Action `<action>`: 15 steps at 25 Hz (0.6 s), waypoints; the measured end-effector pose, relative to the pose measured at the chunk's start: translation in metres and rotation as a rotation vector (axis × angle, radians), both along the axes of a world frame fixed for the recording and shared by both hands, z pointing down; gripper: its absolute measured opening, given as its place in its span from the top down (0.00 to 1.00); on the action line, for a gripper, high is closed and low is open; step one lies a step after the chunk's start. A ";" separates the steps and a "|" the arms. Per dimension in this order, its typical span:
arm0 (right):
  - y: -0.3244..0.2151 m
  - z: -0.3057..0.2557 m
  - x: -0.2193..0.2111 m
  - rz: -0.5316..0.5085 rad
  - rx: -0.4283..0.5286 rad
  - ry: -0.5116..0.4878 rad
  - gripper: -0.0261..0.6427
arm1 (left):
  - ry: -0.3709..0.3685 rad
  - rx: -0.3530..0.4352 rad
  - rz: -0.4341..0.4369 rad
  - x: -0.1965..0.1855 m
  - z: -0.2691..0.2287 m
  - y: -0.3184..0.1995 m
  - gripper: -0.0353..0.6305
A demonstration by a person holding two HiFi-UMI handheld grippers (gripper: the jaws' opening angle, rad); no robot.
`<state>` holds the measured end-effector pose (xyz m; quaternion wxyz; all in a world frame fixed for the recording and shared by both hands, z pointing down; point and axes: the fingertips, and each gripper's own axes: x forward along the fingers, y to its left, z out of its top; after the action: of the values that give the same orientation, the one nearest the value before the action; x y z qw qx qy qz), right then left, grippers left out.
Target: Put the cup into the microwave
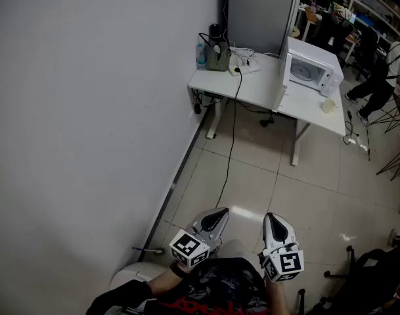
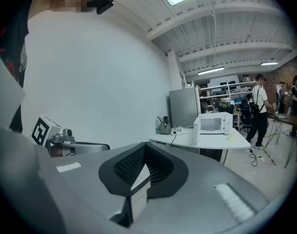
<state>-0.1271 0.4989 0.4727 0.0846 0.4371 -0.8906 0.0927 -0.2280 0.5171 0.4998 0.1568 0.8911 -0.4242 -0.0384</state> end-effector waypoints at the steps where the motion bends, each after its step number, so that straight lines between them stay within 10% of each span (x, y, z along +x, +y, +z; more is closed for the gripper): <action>1: -0.006 0.005 -0.006 -0.001 -0.011 0.000 0.96 | 0.000 -0.008 -0.003 -0.007 0.004 -0.006 0.94; 15: -0.231 0.018 -0.016 0.054 -0.027 -0.065 0.96 | -0.270 0.081 0.035 -0.034 0.016 -0.205 0.94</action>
<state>-0.1428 0.2683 0.4909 0.0589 0.4566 -0.8794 0.1214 -0.2615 0.3116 0.5161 0.0625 0.9010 -0.4239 0.0676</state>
